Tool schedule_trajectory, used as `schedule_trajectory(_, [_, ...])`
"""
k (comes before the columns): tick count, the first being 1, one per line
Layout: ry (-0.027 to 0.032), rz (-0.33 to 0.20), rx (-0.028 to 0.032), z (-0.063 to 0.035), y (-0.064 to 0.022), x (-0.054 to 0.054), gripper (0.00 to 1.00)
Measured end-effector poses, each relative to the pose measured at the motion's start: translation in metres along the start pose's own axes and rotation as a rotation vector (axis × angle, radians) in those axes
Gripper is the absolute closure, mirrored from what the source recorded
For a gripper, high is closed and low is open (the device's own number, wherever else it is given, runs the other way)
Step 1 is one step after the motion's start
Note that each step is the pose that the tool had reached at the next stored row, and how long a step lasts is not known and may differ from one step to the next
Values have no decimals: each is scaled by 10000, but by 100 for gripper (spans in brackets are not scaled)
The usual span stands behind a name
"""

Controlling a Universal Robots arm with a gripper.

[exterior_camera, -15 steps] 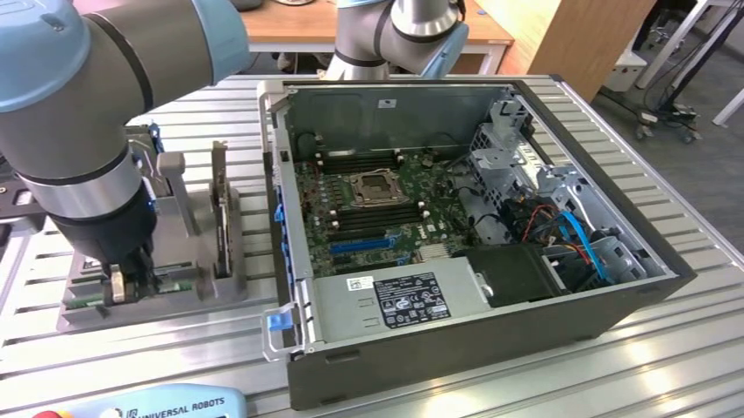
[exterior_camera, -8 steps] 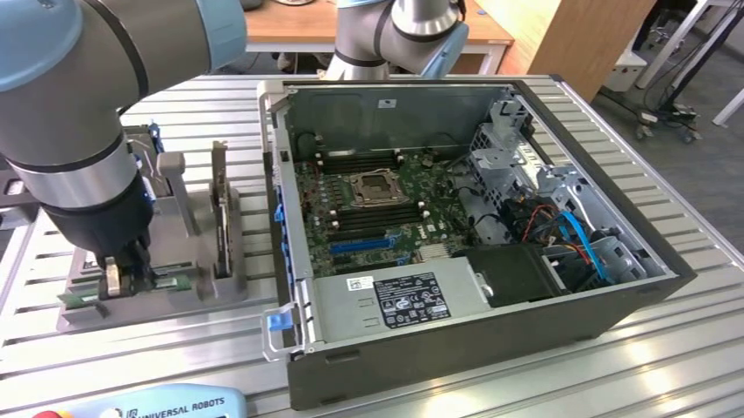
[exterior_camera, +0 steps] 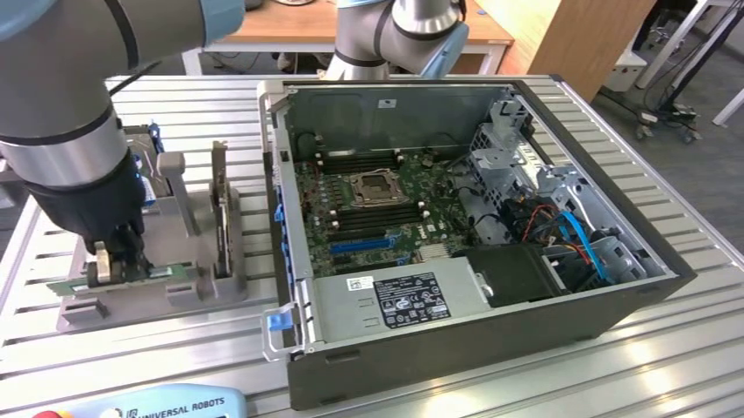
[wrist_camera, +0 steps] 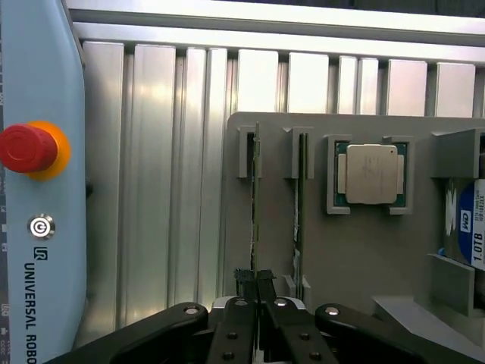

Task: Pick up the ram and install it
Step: 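Pick up the ram and move it above insertion slot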

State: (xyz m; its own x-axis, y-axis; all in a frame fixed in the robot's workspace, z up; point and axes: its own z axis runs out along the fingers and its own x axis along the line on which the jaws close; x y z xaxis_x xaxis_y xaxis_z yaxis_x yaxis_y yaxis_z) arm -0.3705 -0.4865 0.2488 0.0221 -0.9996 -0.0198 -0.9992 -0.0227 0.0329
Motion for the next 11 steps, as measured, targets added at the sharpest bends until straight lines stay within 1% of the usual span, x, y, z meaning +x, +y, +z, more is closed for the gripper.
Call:
schedule_trajectory(4, [-1, 0, 0, -161, 5, -3, 88])
schedule_trajectory(11, [0, 0, 0, -479, 16, -9, 88])
